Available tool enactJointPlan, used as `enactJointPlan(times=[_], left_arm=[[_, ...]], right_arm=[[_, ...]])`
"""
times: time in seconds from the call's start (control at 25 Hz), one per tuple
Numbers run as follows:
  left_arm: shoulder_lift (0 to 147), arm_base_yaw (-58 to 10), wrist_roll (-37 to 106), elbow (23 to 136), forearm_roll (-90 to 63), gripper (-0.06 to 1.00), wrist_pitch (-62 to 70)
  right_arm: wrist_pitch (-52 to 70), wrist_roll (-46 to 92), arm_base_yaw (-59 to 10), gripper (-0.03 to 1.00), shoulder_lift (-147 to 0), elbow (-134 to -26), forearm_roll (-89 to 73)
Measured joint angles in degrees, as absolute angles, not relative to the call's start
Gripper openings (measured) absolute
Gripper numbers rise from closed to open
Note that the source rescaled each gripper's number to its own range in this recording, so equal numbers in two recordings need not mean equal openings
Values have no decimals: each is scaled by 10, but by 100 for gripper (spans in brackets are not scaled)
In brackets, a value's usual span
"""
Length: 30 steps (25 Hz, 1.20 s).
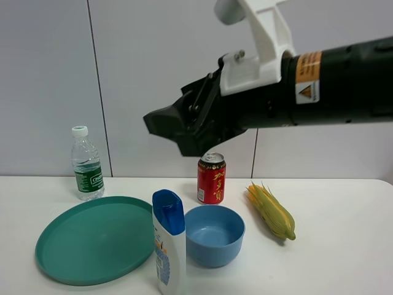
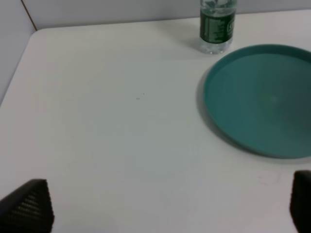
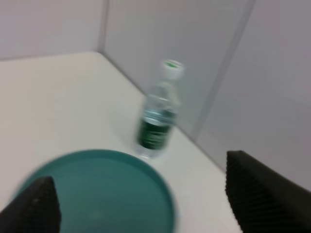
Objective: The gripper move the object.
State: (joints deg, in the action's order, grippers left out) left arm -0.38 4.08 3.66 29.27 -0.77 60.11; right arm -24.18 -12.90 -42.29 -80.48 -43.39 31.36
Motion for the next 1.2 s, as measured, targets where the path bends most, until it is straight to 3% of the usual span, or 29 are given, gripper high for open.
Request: enactJointPlan(times=[0.24, 0.56, 0.72, 0.84, 1.2], left_arm=[[-4, 41, 37, 293, -8, 100, 601], [-4, 41, 37, 293, -8, 100, 601], [-4, 41, 37, 293, -8, 100, 601], [-4, 41, 37, 293, -8, 100, 601], [-4, 41, 37, 293, -8, 100, 601]], right_arm=[[14, -45, -423, 59, -685, -476, 225], [207, 69, -423, 59, -556, -482, 88], [260, 64, -417, 74, -499, -464, 84], [273, 46, -371, 83, -456, -427, 79], [387, -36, -189, 85, -318, -348, 66]])
